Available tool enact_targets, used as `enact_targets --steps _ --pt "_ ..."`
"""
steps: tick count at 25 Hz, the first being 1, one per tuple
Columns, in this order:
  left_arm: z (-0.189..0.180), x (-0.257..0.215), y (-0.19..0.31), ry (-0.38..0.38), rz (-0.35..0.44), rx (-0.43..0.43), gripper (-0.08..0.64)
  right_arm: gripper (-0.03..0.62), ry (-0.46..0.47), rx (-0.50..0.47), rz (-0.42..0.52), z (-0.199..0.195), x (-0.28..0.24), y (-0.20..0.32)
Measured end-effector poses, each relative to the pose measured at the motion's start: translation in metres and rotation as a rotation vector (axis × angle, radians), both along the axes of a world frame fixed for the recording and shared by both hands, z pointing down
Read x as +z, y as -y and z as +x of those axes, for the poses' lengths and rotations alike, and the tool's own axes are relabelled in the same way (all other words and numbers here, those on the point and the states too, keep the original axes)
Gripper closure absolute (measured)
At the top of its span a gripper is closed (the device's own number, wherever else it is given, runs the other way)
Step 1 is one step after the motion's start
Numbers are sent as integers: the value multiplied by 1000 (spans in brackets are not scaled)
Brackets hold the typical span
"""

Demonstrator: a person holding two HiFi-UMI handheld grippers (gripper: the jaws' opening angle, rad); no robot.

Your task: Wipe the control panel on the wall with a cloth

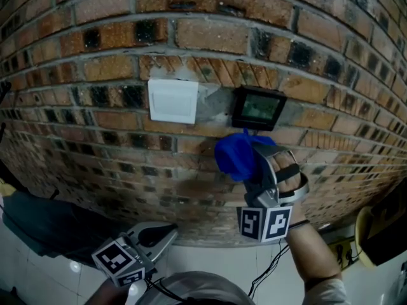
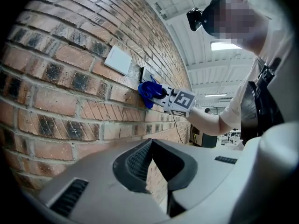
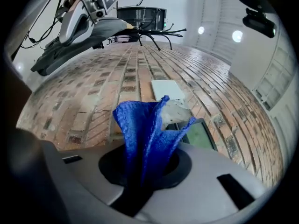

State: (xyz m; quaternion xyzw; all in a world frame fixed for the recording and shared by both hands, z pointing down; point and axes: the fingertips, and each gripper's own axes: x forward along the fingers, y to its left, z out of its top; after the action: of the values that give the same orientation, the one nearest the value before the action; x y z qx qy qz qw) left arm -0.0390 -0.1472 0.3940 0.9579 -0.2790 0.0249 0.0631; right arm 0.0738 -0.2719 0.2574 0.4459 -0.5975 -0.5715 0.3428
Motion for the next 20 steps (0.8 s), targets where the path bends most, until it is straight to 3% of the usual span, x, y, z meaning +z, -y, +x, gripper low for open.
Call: enact_targets --steps 6,10,15,20 --pt "3 -6 -4 -29 -14 -25 566 505 103 -60 -48 1 -2 -11" --pt "-9 -16 -1 -32 -12 -107 567 505 228 -124 -112 8 2 -36" --pt "-9 -22 -10 17 6 -197 566 505 348 -202 -244 22 27 -69" --pt "2 -25 -30 60 9 -277 566 506 535 -277 -409 44 73 -102"
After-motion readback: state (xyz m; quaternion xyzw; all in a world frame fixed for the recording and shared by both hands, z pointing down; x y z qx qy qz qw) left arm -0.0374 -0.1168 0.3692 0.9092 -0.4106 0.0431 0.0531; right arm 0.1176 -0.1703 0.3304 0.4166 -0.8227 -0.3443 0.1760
